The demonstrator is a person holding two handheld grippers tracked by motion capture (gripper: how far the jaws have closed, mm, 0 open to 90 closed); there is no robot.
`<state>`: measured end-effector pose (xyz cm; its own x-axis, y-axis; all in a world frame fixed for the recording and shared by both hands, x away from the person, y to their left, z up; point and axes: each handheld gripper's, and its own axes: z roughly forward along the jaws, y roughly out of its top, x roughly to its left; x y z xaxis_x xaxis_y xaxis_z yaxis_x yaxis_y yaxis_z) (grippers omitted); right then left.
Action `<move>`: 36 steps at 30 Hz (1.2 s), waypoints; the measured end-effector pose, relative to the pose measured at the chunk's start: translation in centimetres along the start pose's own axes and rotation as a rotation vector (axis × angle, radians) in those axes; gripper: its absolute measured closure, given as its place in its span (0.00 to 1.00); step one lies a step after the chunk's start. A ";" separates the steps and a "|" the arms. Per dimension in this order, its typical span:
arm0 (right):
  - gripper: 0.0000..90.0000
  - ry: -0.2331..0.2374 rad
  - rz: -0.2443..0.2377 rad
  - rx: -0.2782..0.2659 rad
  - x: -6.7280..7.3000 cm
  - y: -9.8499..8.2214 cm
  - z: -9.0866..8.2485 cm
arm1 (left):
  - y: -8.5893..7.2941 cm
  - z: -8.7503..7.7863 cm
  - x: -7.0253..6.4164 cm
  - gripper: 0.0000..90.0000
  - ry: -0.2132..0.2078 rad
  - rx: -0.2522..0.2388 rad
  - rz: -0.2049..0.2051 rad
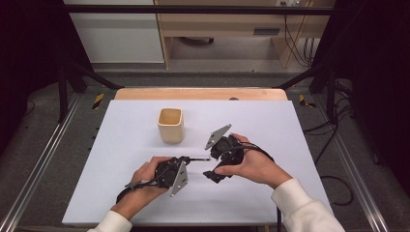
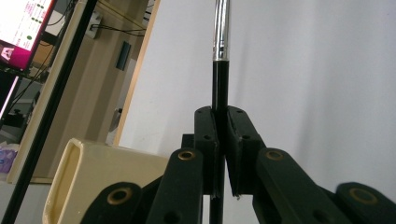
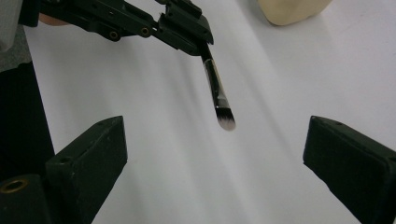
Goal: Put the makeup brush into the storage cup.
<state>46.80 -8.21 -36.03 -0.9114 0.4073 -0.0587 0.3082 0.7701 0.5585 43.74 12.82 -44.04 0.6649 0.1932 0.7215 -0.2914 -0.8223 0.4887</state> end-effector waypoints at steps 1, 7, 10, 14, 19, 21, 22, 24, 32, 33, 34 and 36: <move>0.07 -0.008 0.001 -0.011 -0.1 -0.2 -0.1 | -0.1 0.1 -0.1 0.93 0.001 -0.020 -0.030; 0.07 -0.061 0.069 -0.100 -0.7 -1.6 -0.8 | -0.3 0.2 0.7 0.93 0.013 -0.020 -0.081; 0.08 -0.098 0.086 -0.131 -0.8 -2.3 -0.8 | -0.3 0.0 1.3 0.93 0.023 0.010 -0.074; 0.09 -0.137 0.115 -0.176 -0.9 -3.3 -0.8 | -0.4 0.1 1.8 0.93 0.029 -0.014 -0.153; 0.08 -0.203 0.187 -0.280 -1.3 -5.2 -1.3 | 0.0 -0.2 2.6 0.93 0.055 -0.016 -0.218; 0.08 -0.219 0.198 -0.302 -1.3 -5.6 -1.5 | 0.1 -0.3 2.7 0.93 0.059 -0.016 -0.225; 0.09 -0.229 0.227 -0.346 -1.5 -6.4 -1.7 | 0.4 -0.5 2.9 0.93 0.065 -0.024 -0.244; 0.09 -0.235 0.239 -0.367 -1.5 -6.8 -1.9 | 0.5 -0.5 3.0 0.93 0.056 -0.035 -0.266; 0.10 -0.279 0.315 -0.456 -2.4 -10.1 -0.8 | 1.4 -0.7 3.8 0.93 0.061 -0.044 -0.305; 0.10 -0.279 0.322 -0.472 -2.5 -10.3 -0.7 | 1.5 -0.8 3.8 0.93 0.066 -0.050 -0.311; 0.10 -0.279 0.322 -0.472 -2.5 -10.3 -0.7 | 1.6 -0.8 3.9 0.93 0.068 -0.051 -0.313; 0.10 -0.306 0.333 -0.490 -2.8 -10.8 -0.6 | 1.8 -0.9 4.1 0.93 0.069 -0.058 -0.329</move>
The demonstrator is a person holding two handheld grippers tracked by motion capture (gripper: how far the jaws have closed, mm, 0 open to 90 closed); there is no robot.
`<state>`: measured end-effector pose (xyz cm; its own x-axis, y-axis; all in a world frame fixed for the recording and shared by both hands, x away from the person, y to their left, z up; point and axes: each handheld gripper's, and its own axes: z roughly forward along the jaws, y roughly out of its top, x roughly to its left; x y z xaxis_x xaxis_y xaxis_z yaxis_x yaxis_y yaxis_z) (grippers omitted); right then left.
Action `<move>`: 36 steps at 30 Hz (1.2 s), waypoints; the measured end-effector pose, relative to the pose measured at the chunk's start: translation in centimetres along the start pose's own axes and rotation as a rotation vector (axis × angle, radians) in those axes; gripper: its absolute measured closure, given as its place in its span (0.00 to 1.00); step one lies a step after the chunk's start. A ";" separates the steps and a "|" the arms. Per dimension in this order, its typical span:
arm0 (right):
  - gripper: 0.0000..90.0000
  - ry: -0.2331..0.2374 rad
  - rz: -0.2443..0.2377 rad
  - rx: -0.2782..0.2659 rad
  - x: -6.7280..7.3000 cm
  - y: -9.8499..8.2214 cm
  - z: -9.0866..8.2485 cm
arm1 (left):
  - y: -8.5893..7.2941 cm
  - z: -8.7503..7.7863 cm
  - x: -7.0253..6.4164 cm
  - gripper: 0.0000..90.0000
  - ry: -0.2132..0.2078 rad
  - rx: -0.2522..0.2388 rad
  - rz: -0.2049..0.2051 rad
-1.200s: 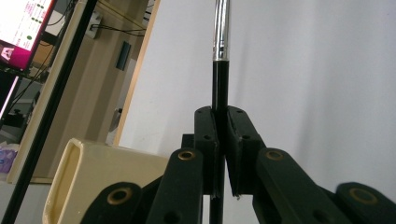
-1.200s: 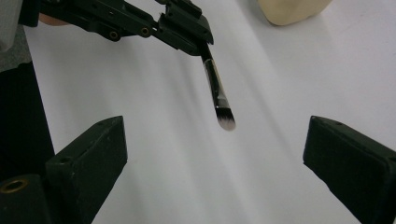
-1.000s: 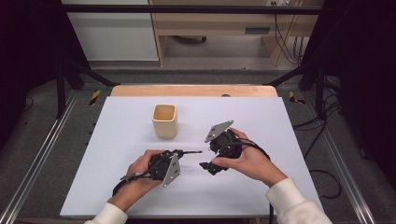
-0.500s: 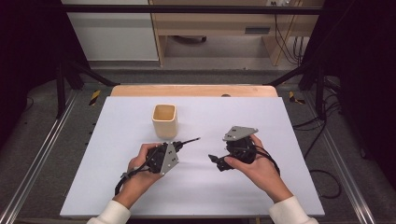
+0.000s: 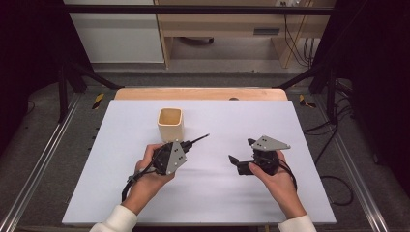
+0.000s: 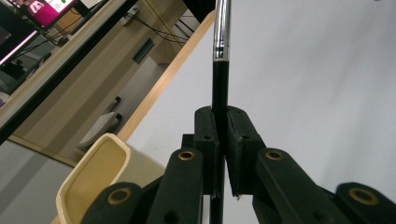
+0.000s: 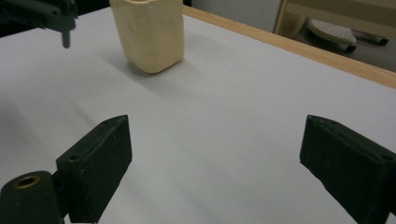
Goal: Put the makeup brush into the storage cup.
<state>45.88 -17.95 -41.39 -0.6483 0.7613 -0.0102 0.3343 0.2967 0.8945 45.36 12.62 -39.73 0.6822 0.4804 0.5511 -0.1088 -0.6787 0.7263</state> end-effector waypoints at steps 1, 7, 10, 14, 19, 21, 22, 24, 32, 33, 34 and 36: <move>0.10 0.000 0.000 0.000 0.0 0.0 0.0 | 0.1 0.0 0.1 0.93 0.001 -0.004 -0.009; 0.09 -0.056 0.008 -0.074 -1.0 -0.5 -1.0 | 0.5 -0.5 0.6 0.93 0.014 -0.023 -0.049; 0.08 -0.070 0.018 -0.081 -1.2 -0.7 -1.1 | 0.7 -0.8 0.8 0.93 0.018 -0.036 -0.076; 0.06 -0.073 0.051 -0.099 -1.7 -1.4 -1.2 | 1.1 -1.0 1.3 0.93 0.019 -0.047 -0.087; 0.06 -0.100 0.053 -0.079 -1.7 -2.3 -1.2 | 2.1 -1.4 1.8 0.93 0.020 -0.073 -0.113; 0.06 -0.102 0.053 -0.083 -1.7 -2.4 -1.1 | 2.2 -1.4 1.9 0.93 0.026 -0.076 -0.125; 0.05 -0.111 0.052 -0.085 -1.7 -2.5 -1.1 | 2.4 -1.5 2.1 0.93 0.031 -0.080 -0.137; 0.05 -0.120 0.061 -0.106 -1.7 -2.9 -1.0 | 2.6 -1.6 2.2 0.93 0.041 -0.085 -0.150; 0.05 -0.129 0.069 -0.108 -2.1 -3.7 -1.0 | 2.7 -1.7 3.7 0.93 0.080 -0.116 -0.234; 0.05 -0.133 0.065 -0.108 -2.2 -3.8 -1.0 | 2.7 -1.7 3.9 0.93 0.084 -0.122 -0.240; 0.05 -0.138 0.066 -0.106 -2.3 -3.8 -1.0 | 2.6 -1.7 4.0 0.93 0.090 -0.124 -0.240; 0.05 -0.139 0.067 -0.105 -2.3 -3.8 -1.0 | 2.6 -1.7 4.3 0.93 0.097 -0.129 -0.253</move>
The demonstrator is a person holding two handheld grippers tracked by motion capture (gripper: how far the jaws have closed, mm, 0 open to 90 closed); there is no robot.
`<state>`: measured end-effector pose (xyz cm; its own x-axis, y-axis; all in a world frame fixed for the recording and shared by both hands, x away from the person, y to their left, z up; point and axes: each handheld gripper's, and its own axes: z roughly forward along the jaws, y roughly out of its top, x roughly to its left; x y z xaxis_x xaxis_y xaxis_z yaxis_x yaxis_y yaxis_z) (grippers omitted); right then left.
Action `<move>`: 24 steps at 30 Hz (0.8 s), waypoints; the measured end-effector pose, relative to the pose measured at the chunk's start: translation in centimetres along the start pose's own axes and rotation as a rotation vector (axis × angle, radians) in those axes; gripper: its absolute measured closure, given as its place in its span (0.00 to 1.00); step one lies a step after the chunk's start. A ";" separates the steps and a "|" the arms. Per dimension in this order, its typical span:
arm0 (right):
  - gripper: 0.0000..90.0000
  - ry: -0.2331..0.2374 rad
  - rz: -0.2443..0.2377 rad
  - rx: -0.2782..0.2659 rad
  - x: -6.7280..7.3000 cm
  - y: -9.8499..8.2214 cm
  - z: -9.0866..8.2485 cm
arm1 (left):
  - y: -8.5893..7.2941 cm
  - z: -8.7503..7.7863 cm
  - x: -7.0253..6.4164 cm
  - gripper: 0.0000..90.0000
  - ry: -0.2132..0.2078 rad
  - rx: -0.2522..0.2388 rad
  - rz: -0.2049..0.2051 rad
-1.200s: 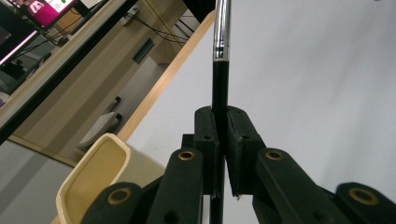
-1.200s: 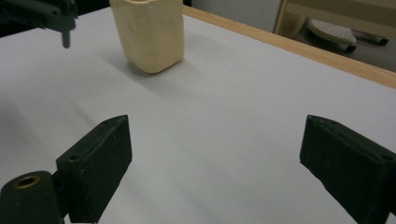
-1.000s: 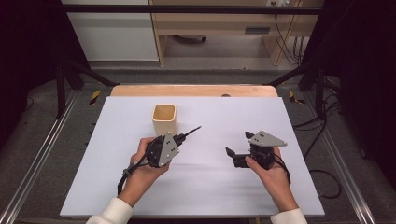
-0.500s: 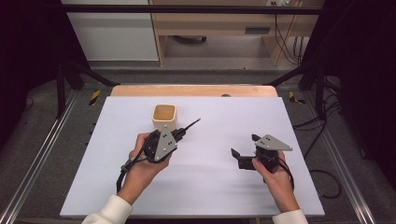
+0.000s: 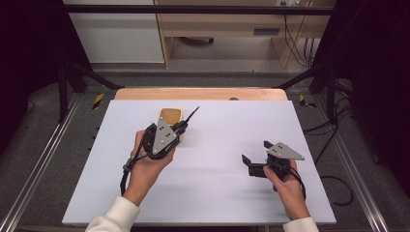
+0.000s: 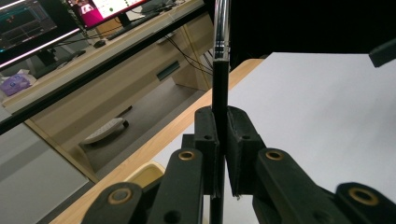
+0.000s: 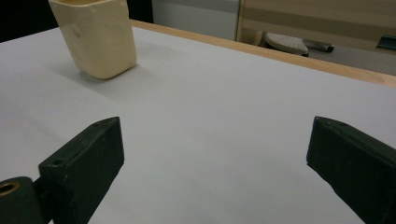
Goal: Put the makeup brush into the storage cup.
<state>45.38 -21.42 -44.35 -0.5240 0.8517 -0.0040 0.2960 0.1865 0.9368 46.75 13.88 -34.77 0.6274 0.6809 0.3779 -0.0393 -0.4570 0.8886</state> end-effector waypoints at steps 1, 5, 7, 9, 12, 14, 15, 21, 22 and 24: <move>0.05 0.001 0.001 0.003 0.0 -0.1 0.0 | 0.0 0.0 0.1 0.93 0.003 -0.002 -0.010; 0.05 0.001 0.004 0.002 0.0 -0.1 0.0 | 0.2 -0.1 0.6 0.93 0.018 -0.008 -0.035; 0.05 0.004 0.001 0.002 0.0 -0.1 0.0 | 0.2 -0.1 0.7 0.93 0.020 -0.009 -0.038; 0.04 0.006 0.006 0.002 0.0 -0.1 0.0 | 0.3 -0.2 1.1 0.93 0.029 -0.013 -0.046; 0.04 0.006 0.006 0.000 0.0 -0.1 0.0 | 0.3 -0.2 1.5 0.93 0.039 -0.019 -0.068; 0.04 0.005 0.006 0.001 0.0 -0.1 0.0 | 0.4 -0.3 2.0 0.93 0.057 -0.023 -0.093; 0.04 0.005 0.008 0.001 0.0 -0.1 0.0 | 0.4 -0.3 2.1 0.93 0.065 -0.021 -0.092; 0.05 0.003 0.009 -0.004 -0.2 -0.2 -0.1 | 0.7 -0.4 2.6 0.93 0.094 -0.025 -0.104; 0.05 0.003 0.009 -0.004 -0.2 -0.2 -0.1 | 0.7 -0.4 2.7 0.93 0.098 -0.026 -0.110; 0.05 0.003 0.013 -0.004 -0.2 -0.2 -0.1 | 0.6 -0.3 3.0 0.93 0.105 -0.020 -0.114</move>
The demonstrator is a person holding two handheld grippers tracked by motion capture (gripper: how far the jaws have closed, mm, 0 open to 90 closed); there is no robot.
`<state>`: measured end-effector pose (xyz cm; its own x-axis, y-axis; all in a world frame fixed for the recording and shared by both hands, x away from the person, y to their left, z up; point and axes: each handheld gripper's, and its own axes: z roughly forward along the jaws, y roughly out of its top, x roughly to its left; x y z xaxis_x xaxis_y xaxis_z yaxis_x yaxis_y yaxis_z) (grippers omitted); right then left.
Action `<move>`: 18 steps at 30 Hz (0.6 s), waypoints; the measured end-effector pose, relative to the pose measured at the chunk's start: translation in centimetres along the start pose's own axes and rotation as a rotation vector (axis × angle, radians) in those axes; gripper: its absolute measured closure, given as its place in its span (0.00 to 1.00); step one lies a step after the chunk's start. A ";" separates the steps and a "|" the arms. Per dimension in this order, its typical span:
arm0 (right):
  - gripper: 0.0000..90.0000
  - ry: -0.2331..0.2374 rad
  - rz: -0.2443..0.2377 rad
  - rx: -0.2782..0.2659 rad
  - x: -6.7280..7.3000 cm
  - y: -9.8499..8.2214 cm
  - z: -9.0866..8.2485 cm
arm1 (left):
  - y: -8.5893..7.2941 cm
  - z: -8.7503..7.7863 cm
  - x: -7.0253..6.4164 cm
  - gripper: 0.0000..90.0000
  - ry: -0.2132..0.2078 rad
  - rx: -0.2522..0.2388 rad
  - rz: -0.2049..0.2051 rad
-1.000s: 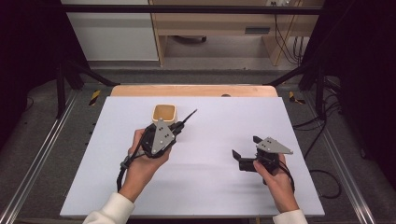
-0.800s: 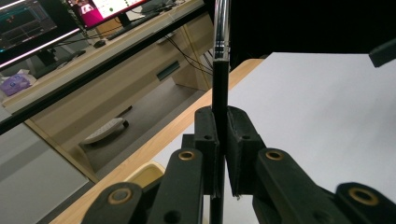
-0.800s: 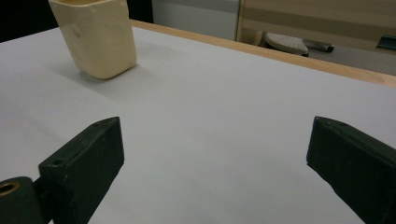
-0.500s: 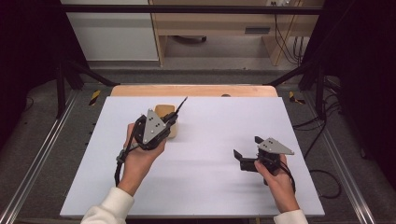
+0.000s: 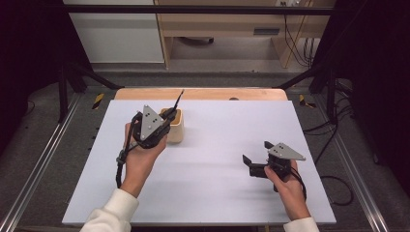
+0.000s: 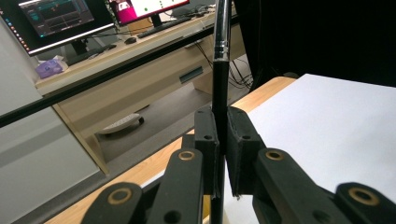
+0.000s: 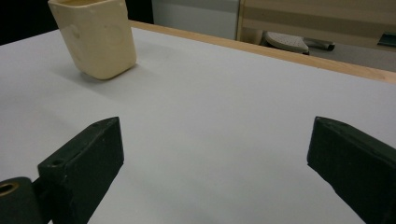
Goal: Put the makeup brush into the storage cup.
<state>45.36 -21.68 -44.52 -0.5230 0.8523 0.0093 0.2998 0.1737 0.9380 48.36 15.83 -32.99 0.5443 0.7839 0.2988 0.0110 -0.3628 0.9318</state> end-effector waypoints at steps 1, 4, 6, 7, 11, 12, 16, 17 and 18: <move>0.05 -0.001 0.000 0.001 0.0 0.0 0.0 | 0.0 0.1 0.3 0.93 0.007 -0.001 -0.011; 0.05 0.001 0.003 -0.001 0.0 0.0 -0.1 | 0.1 0.2 0.6 0.93 0.020 -0.007 -0.013; 0.05 0.001 0.004 0.000 0.0 0.0 -0.1 | 0.1 0.2 0.7 0.93 0.023 -0.006 -0.009; 0.05 -0.001 0.001 -0.001 -0.1 0.0 0.0 | 0.2 0.2 0.7 0.93 0.025 -0.008 -0.010; 0.05 -0.002 -0.001 0.001 -0.1 -0.1 0.0 | 0.4 0.4 0.9 0.93 0.037 0.004 0.013; 0.05 -0.001 0.001 0.001 -0.1 -0.1 0.0 | 0.4 0.5 0.9 0.93 0.039 0.004 0.012; 0.05 -0.001 0.005 0.002 -0.1 -0.1 -0.1 | 0.5 0.6 1.1 0.93 0.048 0.004 0.007; 0.05 0.001 0.003 0.001 -0.2 -0.2 0.0 | 0.5 0.7 1.2 0.93 0.052 0.006 0.007; 0.05 0.001 0.011 0.007 -0.2 -0.2 0.0 | 0.5 0.7 1.2 0.93 0.056 0.009 0.011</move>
<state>45.37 -21.90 -44.68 -0.5207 0.8535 0.0197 0.3106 0.1679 0.9356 49.67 16.25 -32.32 0.4965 0.8070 0.3199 0.0133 -0.3756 0.9267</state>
